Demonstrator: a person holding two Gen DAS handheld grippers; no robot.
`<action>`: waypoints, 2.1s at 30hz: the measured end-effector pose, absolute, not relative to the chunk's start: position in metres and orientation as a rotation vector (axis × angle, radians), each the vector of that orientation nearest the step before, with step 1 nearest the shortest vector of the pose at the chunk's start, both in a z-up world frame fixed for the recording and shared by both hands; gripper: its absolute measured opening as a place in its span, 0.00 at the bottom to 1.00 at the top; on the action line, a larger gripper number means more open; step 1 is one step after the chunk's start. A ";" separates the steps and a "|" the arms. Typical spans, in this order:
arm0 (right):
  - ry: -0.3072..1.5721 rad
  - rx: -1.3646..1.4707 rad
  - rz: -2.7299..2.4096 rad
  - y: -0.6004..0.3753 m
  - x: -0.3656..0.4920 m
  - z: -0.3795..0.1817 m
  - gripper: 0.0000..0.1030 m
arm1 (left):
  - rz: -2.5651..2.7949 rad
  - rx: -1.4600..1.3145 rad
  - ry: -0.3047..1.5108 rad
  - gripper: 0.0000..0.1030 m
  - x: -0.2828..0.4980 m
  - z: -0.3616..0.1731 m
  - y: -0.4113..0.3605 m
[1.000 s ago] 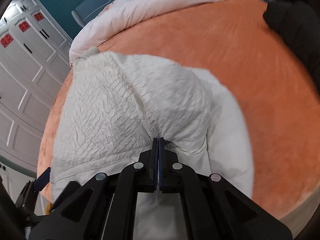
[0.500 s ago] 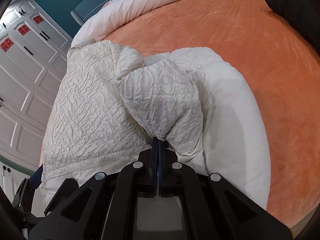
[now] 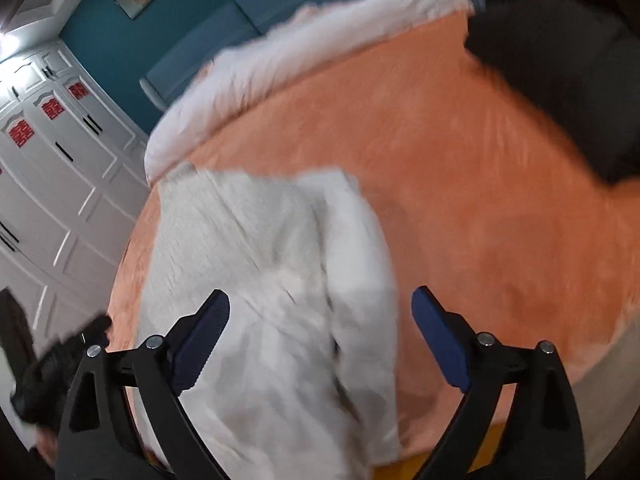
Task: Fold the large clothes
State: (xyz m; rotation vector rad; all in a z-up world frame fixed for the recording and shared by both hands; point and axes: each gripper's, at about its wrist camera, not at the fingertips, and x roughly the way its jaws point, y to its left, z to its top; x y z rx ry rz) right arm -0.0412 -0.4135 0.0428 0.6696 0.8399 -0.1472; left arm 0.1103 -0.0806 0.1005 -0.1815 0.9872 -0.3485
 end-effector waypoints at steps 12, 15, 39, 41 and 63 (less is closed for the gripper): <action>0.964 0.838 -0.043 -0.395 -0.014 -0.027 0.96 | -0.318 -0.311 1.124 0.95 0.120 0.063 -0.068; 0.961 0.826 -0.030 -0.394 -0.009 -0.030 0.96 | -0.325 -0.293 1.119 0.95 0.120 0.062 -0.073; 0.947 0.882 0.156 -0.408 0.036 -0.025 0.38 | -0.598 -0.262 1.080 0.82 0.129 0.066 -0.084; 0.914 0.822 0.151 -0.400 0.036 -0.008 0.32 | -0.608 -0.238 1.026 0.77 0.127 0.083 -0.083; 0.882 0.648 0.149 -0.317 0.154 0.017 0.45 | -0.360 -0.033 0.804 0.71 0.232 0.134 0.015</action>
